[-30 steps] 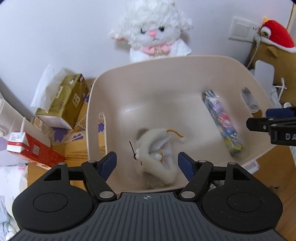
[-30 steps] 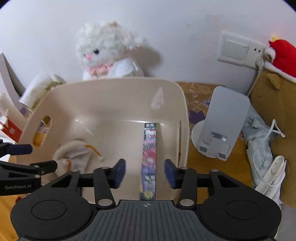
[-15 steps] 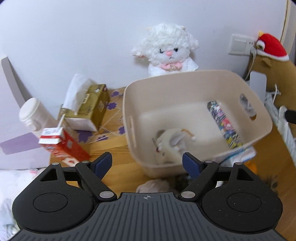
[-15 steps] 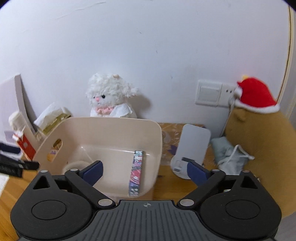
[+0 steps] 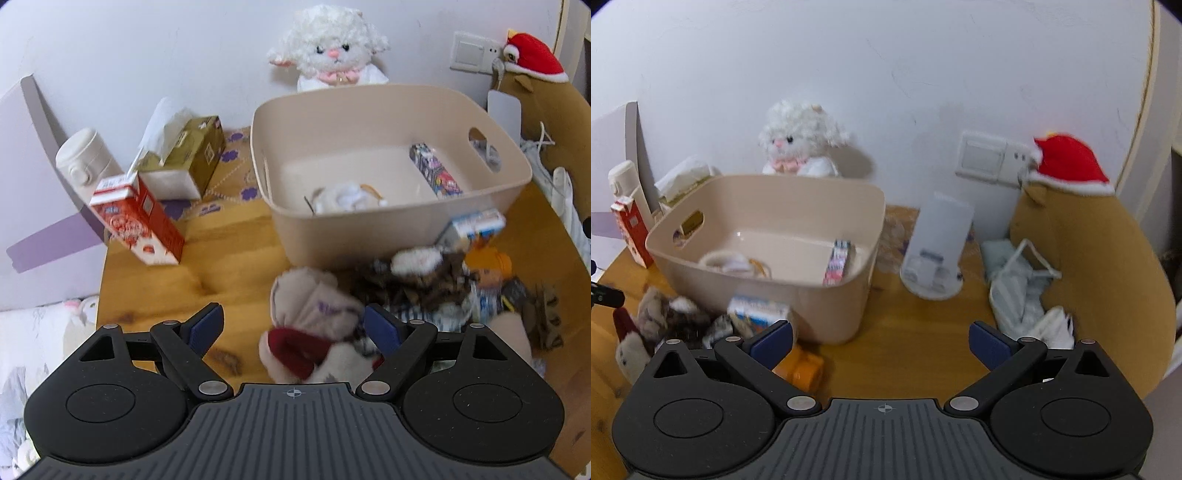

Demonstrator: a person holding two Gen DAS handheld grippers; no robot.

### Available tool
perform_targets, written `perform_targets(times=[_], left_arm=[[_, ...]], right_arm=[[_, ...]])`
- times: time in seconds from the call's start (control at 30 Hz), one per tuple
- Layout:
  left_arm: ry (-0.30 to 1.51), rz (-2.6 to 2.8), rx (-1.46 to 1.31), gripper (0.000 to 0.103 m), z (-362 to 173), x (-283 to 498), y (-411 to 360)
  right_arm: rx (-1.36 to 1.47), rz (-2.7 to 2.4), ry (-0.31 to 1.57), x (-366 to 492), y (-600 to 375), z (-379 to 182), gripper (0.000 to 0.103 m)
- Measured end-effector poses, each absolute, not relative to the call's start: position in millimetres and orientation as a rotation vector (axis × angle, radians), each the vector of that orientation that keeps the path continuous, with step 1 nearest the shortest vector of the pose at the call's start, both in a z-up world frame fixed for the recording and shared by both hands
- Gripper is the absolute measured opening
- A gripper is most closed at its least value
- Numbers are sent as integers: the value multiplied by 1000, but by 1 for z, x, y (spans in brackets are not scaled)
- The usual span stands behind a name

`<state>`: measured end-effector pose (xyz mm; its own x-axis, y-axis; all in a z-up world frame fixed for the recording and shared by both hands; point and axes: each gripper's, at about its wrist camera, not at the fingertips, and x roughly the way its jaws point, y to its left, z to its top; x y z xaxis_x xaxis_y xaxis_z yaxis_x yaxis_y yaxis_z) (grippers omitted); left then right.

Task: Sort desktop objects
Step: 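Move left tool to the Hello Kitty plush while right tool reaches the tan twisted toy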

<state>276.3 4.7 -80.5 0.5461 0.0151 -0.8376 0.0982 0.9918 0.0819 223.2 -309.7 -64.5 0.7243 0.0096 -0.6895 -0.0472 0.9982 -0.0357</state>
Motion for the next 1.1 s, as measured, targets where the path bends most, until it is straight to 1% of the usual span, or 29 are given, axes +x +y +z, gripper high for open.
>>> perform_targets(times=[0.37,0.63,0.87,1.0,1.03,1.07,1.1], left_arm=[[1100,1,24,85,-115,250,15],[1110,24,-9,85,-132,249,10],[1129,79,-39,85,-144,257,5],[1146,73,-100,85,-151,263,6],[1147,71,-109,85,-152,264,6],[1146,68,-113,85,-153,265,5],[1148,65,-113,85,-154,267,4]], right_arm=[[1,10,894,202,-316,-109,103],[0,27,995,203,-303,-142,103],[-5,29,1037,206,-298,-154,103],[11,18,1045,210,-299,-158,103],[10,17,1044,211,-299,-159,102],[12,19,1044,212,-298,-159,97],[13,24,1051,213,-298,-160,95]])
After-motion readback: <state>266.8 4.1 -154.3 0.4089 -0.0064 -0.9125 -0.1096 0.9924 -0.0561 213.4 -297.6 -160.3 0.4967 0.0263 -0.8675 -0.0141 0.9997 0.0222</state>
